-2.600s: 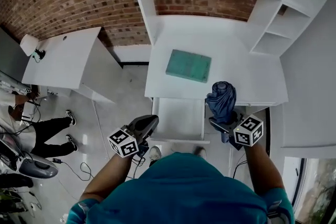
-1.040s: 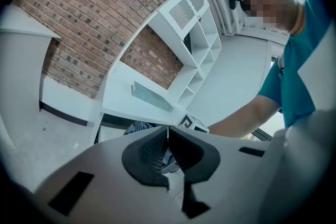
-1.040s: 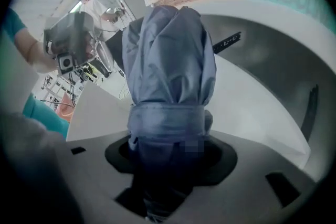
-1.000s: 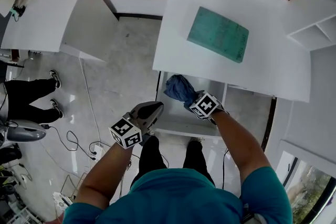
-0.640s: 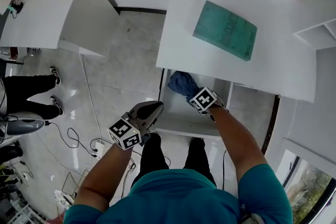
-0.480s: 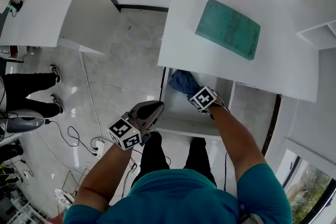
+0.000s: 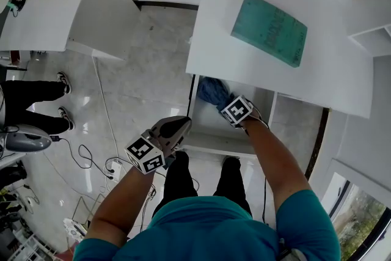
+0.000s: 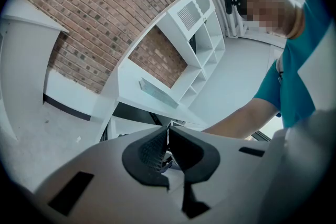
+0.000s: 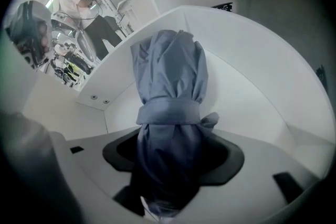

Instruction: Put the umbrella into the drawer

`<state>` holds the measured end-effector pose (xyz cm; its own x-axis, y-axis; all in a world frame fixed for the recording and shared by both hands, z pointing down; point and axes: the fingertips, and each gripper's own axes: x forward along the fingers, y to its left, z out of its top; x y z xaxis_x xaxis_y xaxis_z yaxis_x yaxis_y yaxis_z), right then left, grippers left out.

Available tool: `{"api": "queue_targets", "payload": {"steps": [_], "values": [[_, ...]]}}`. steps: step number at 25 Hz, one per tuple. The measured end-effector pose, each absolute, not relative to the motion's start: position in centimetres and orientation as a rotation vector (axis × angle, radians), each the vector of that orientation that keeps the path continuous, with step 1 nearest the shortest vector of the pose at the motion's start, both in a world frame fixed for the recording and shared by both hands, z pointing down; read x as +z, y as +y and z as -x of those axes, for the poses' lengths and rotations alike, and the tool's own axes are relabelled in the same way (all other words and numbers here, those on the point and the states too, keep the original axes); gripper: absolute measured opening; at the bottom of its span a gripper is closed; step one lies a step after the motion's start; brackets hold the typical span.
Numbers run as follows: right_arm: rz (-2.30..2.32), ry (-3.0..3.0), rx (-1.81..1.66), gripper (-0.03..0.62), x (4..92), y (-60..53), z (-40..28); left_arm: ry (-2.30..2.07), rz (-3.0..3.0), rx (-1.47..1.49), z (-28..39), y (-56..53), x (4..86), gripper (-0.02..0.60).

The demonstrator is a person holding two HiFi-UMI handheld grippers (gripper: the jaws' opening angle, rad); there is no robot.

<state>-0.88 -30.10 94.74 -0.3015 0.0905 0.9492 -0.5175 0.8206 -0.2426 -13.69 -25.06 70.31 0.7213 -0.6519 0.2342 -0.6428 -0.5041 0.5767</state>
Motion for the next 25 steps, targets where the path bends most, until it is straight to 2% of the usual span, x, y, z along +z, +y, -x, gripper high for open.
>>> {"api": "queue_targets", "payload": {"steps": [12,25], "values": [[-0.391,-1.802,0.616,0.284,91.0,-30.1,-0.7,-0.987,-2.298,-0.018,13.1,-24.6,67.7,0.021],[-0.42,-2.039,0.654,0.284,77.7,-28.1,-1.7,-0.986,-2.388,0.008,11.1,-23.8,61.4,0.021]]}}
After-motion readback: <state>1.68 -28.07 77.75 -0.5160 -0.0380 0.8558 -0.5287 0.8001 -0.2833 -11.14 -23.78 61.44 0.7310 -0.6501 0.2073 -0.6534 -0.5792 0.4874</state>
